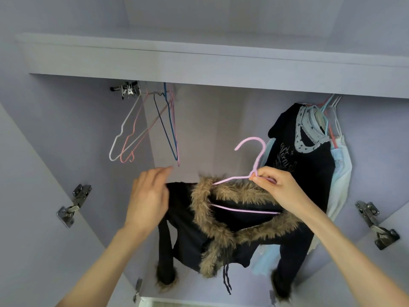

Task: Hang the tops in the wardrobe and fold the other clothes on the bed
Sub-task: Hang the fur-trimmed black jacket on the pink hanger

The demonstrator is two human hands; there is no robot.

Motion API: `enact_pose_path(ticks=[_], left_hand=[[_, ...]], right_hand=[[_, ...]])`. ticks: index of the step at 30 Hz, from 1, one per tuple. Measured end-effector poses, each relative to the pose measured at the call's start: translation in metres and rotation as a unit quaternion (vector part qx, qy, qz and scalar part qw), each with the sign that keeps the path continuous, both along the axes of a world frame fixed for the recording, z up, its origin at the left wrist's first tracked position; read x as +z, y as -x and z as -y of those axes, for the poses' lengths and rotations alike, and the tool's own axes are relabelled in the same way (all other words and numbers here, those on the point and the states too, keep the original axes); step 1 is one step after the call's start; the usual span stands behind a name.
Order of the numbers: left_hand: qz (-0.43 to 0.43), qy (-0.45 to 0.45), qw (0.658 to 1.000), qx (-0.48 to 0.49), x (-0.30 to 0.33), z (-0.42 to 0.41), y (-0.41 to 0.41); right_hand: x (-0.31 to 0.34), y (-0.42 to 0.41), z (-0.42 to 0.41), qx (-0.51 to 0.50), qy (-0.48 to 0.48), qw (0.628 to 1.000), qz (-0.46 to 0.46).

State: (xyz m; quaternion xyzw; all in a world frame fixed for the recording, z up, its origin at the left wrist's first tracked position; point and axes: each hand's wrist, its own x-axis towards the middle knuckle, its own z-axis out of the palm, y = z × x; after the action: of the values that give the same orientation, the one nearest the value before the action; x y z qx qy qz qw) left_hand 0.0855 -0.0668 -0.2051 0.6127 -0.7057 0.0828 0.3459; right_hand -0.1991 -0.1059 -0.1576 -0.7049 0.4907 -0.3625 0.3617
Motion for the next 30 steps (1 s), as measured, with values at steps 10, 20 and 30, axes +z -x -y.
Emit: enact_pose_path(ticks=[10,20,30], left_hand=[[0.012,-0.037,0.994,-0.105,0.013,0.008,0.045],[-0.101,-0.043,0.987,-0.115,0.001,0.024,0.060],[0.034,-0.087,0.983,-0.156,0.013,0.038,0.095]], right_hand=[[0.012,0.001,-0.001,0.015,0.029,0.999,-0.030],[0.002,0.036,0.001,-0.021,0.013,0.995,-0.094],[-0.027,0.090,0.019,-0.179,-0.021,0.983,-0.048]])
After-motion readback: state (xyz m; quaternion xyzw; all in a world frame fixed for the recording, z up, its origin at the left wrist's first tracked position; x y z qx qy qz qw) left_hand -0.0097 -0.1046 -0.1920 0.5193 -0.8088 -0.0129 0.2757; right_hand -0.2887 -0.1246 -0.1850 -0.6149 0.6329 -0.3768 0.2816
